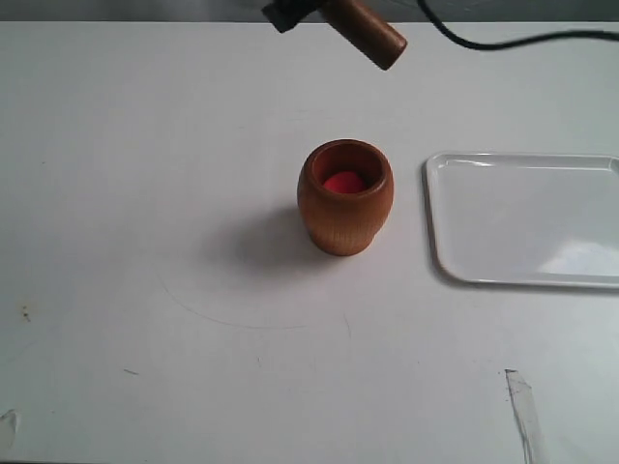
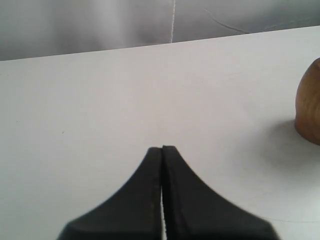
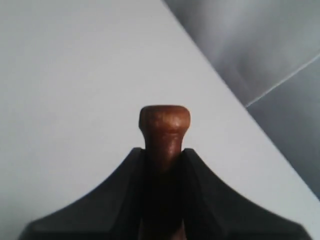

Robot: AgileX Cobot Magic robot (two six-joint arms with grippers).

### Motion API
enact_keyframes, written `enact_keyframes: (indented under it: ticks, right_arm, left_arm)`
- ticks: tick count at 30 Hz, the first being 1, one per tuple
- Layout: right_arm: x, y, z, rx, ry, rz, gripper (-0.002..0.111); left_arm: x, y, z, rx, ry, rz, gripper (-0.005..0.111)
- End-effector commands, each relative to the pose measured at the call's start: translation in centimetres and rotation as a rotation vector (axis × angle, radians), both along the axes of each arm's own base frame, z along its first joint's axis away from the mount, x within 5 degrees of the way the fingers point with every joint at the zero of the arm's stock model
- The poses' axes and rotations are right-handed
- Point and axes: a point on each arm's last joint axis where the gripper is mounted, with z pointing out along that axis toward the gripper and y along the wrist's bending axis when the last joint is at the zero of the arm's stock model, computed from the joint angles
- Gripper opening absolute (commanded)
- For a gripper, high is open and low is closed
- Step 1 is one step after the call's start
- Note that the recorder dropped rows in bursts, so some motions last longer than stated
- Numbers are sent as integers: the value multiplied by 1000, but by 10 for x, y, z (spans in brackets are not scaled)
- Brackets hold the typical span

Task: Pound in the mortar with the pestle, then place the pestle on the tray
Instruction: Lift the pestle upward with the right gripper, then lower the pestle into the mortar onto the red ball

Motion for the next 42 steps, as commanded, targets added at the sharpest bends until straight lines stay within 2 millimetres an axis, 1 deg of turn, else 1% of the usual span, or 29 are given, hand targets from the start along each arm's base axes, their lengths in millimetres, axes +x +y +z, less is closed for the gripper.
enact_keyframes:
  ticks: [1, 4, 5, 7, 11, 13, 14, 18, 21, 23, 28, 38, 42]
  right_arm:
    - [-39, -45, 5, 327, -218, -140, 0]
    - [-66, -74, -10, 497, -340, -240, 0]
    - [-73, -81, -15, 535, -372, -252, 0]
    - [-92, -94, -29, 627, -433, -221, 0]
    - [-123, -109, -52, 868, -474, -94, 0]
    - [-130, -113, -61, 943, -476, -76, 0]
    - [-130, -113, -71, 927, -435, -77, 0]
    - [-124, -104, -87, 877, -380, -70, 0]
    - [-112, -92, -96, 848, -358, -75, 0]
    - [-102, -83, -99, 843, -354, -77, 0]
    - [-85, -66, -111, 823, -326, -84, 0]
    - [-63, -45, -170, 707, -202, -118, 0]
    - [-58, -40, -195, 665, -145, -129, 0]
  left_arm:
    - [0, -1, 0, -15, -4, -6, 0]
    - [0, -1, 0, -15, -4, -6, 0]
    - [0, -1, 0, -15, -4, -6, 0]
    - [0, -1, 0, -15, -4, -6, 0]
    - [0, -1, 0, -15, -4, -6, 0]
    - [0, -1, 0, -15, -4, -6, 0]
    - [0, -1, 0, -15, -4, -6, 0]
    - [0, -1, 0, -15, -4, -6, 0]
    - [0, -1, 0, -15, -4, -6, 0]
    - [0, -1, 0, -15, -4, -6, 0]
    - [0, -1, 0, -15, -4, -6, 0]
    - [0, -1, 0, -15, -4, -6, 0]
    - [0, -1, 0, -15, -4, -6, 0]
